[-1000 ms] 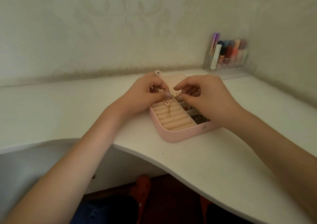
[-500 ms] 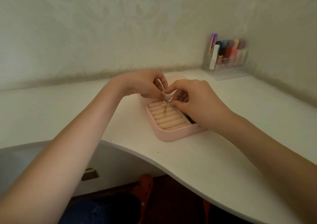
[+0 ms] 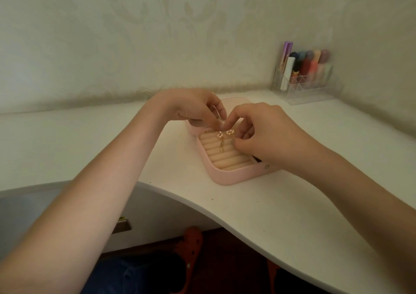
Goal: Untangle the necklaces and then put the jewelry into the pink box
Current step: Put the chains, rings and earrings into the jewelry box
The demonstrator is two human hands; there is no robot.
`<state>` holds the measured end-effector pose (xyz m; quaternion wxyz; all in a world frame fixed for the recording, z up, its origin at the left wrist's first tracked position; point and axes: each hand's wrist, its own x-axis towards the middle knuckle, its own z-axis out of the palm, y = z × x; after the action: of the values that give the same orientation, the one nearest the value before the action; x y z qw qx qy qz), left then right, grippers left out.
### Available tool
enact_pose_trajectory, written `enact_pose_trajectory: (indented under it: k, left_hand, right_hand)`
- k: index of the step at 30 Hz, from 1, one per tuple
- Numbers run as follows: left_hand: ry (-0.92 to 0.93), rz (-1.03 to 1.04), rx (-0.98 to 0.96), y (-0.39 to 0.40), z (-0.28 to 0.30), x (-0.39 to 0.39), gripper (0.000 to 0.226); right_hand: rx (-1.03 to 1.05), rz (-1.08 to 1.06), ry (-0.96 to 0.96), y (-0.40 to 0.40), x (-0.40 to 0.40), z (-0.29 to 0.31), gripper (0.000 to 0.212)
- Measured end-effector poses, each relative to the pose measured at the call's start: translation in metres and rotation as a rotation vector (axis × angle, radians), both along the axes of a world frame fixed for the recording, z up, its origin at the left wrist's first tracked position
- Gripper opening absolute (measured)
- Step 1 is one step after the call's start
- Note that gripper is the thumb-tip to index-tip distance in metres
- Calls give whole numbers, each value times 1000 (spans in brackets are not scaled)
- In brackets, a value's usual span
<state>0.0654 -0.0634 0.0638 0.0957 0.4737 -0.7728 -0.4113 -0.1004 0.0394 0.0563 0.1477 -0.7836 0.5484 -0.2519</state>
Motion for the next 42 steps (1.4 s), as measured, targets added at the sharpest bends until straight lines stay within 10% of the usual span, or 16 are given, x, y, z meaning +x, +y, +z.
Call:
enact_pose_trajectory:
  k: [19, 25, 29, 38, 42]
  left_hand:
    - [332, 18, -87, 4, -12, 17, 21]
    - [608, 433, -408, -5, -35, 16, 11]
    - [337, 402, -728, -13, -54, 17, 12]
    - [281, 386, -774, -13, -58, 15, 11]
    - [267, 391, -773, -10, -57, 16, 5]
  right_hand:
    - [-61, -469, -263, -69, -87, -18, 20]
    - [-108, -352, -103, -95, -79, -36, 29]
    - [-74, -328, -71, -117, -70, -41, 28]
    - [-180, -363, 114, -135, -74, -51, 15]
    - [-179, -384, -108, -129, -76, -48, 15]
